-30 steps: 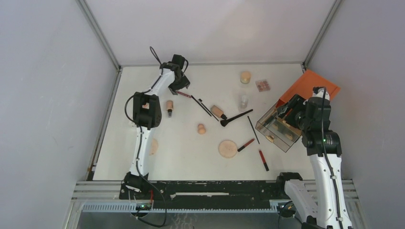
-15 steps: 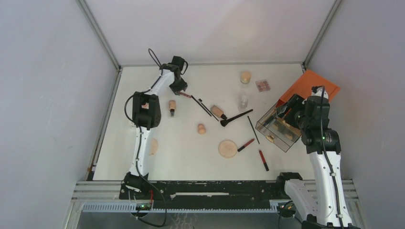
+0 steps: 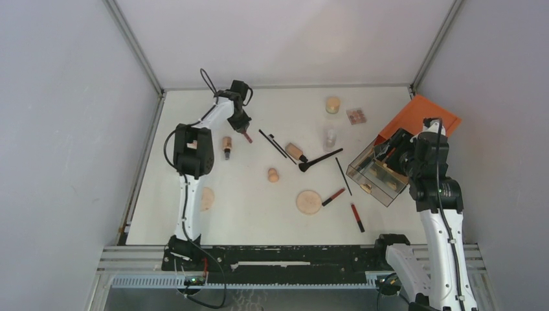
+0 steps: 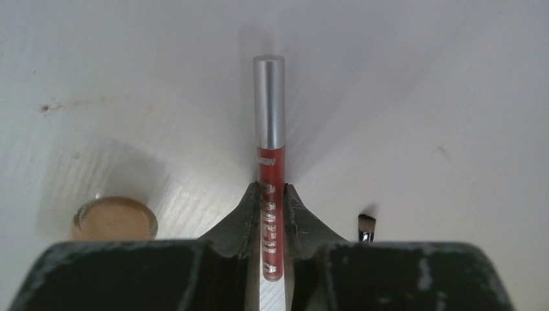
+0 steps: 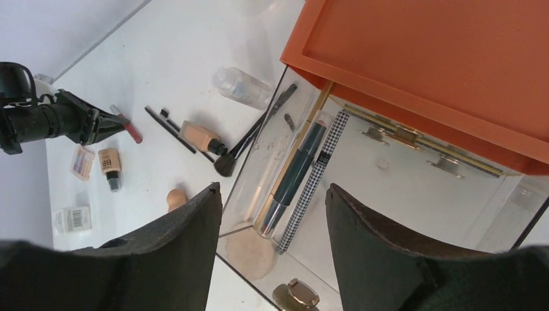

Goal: Organize the makeup
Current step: Pick up the lipstick at the center of the board.

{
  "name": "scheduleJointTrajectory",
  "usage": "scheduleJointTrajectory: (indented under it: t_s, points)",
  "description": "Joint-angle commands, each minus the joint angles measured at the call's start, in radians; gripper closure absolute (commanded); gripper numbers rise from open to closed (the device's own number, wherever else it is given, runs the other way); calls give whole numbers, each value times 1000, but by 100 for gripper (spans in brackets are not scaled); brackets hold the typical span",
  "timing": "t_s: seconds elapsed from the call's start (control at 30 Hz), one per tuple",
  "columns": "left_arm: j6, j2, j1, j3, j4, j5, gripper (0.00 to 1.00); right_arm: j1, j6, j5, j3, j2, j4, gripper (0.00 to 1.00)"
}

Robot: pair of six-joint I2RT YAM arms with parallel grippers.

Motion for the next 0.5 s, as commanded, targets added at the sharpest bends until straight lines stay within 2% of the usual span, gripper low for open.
scheduleJointTrajectory:
  t_s: [0.0,0.1,0.2,0.27,0.37,0.47]
  points:
    - [84,-170,0,-87,90,40,88,-2,29,-64,50,-27,50,33]
    - [173,-315,-8,-203,203,94,94,-1,49,-133,117,-22,62,33]
    - [328,-475,-38,-316,285,196,92,-2,66,-212,167,-14,98,33]
    - [422,-556,-68,-359,284,305,91,6,87,-275,193,-2,134,33]
    - [488,-706,-136,-497,344,471,91,69,134,-314,199,25,211,33]
    - [507,-823,-202,-604,402,622,92,212,143,-234,198,75,268,31]
